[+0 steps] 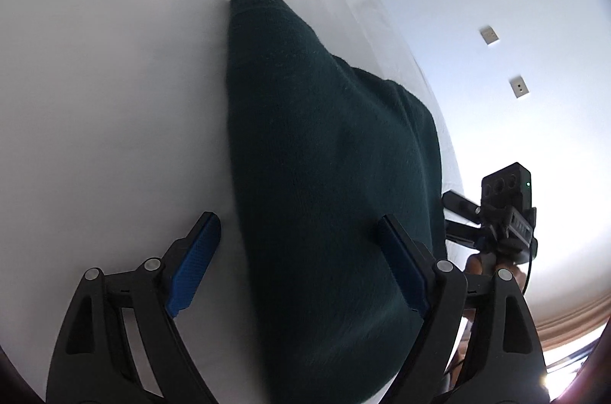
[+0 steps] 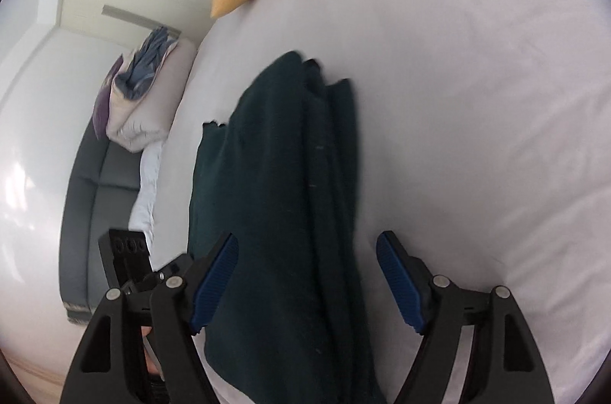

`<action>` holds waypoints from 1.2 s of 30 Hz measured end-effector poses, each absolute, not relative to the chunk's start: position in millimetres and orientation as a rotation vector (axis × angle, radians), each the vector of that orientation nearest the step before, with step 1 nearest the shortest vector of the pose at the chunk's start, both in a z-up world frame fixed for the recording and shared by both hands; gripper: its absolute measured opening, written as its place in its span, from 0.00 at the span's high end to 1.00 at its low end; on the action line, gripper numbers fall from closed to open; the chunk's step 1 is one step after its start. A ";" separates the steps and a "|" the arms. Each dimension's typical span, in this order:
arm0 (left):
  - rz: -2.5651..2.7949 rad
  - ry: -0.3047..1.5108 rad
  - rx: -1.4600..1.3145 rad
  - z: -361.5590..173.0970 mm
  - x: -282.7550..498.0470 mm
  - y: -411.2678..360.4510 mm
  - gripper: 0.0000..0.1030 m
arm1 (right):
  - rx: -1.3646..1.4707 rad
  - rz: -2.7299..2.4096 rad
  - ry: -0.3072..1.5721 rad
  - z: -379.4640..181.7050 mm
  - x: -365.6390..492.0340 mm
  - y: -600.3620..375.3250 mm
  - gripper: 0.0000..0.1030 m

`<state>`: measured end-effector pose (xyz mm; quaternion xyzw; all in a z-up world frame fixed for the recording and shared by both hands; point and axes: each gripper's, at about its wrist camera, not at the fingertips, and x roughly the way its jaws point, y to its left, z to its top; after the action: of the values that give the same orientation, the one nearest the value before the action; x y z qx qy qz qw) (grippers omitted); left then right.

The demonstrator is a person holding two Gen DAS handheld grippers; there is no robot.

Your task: Fold small clothes

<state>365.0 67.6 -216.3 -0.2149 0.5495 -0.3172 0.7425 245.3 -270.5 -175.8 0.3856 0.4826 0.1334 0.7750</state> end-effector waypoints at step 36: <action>-0.501 1.142 -0.289 -157.0 187.9 222.4 0.68 | 0.521 0.306 1.091 -144.4 139.3 -64.5 0.75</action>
<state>187.9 222.4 -157.0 -0.1350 0.5329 -0.2337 0.8020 139.3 -64.5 -144.4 0.2439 0.5108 0.1434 0.8118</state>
